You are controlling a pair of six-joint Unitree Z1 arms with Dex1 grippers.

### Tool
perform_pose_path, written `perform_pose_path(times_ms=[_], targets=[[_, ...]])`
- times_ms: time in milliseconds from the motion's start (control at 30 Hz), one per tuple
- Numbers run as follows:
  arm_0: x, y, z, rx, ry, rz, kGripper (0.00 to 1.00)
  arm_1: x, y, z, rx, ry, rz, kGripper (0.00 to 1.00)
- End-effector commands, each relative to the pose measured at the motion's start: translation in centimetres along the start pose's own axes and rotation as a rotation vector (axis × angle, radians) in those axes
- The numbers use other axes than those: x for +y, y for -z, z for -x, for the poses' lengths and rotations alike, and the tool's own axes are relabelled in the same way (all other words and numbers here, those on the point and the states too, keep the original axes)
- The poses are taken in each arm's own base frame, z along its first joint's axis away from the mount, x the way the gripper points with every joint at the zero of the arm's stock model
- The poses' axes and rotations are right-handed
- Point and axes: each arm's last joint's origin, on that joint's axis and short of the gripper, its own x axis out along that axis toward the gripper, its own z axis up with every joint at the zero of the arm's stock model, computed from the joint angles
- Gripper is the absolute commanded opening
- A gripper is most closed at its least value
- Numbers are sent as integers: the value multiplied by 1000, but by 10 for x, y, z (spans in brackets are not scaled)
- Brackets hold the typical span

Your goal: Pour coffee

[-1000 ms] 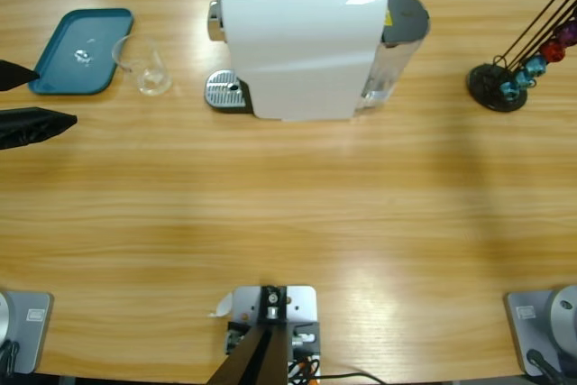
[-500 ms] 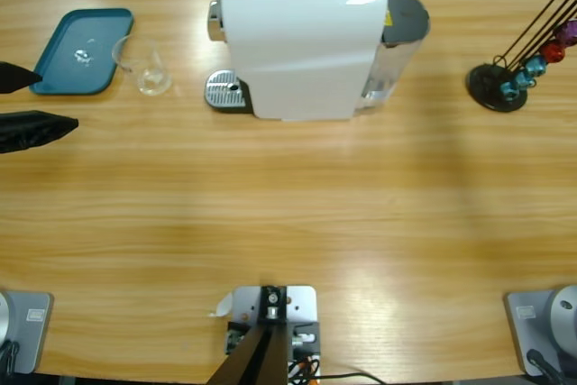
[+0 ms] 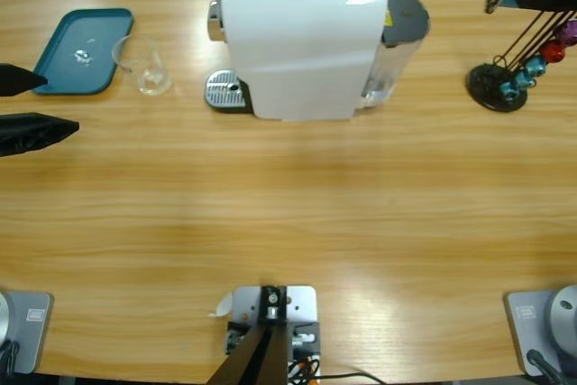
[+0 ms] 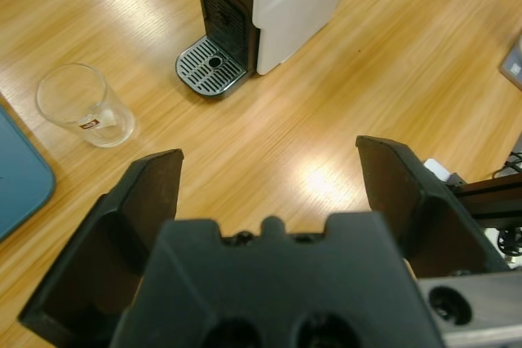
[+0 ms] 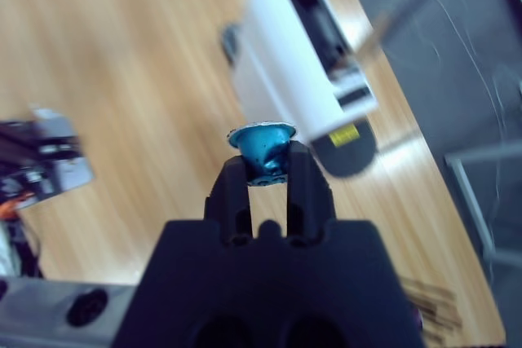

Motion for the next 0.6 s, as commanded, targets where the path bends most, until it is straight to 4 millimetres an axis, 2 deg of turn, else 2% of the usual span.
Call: perform_pose_path(times_ms=[33,200,367,433,500,600], targets=[[-3,1,-1,2,33,-3,908,12,-47,-64,-49,-230,144,0],[-2,7,-4,21,33,0,911,17,-82,-137,-72,-350,213,0],[-2,16,-1,17,33,0,909,25,-102,-213,-64,-412,286,0],[-3,20,3,5,32,-1,908,17,-105,-231,-59,-395,300,0],[-3,24,7,-4,31,-1,909,0,-101,-243,-43,-368,284,0],[-3,32,8,1,29,0,910,-25,-95,-251,-33,-325,269,0]])
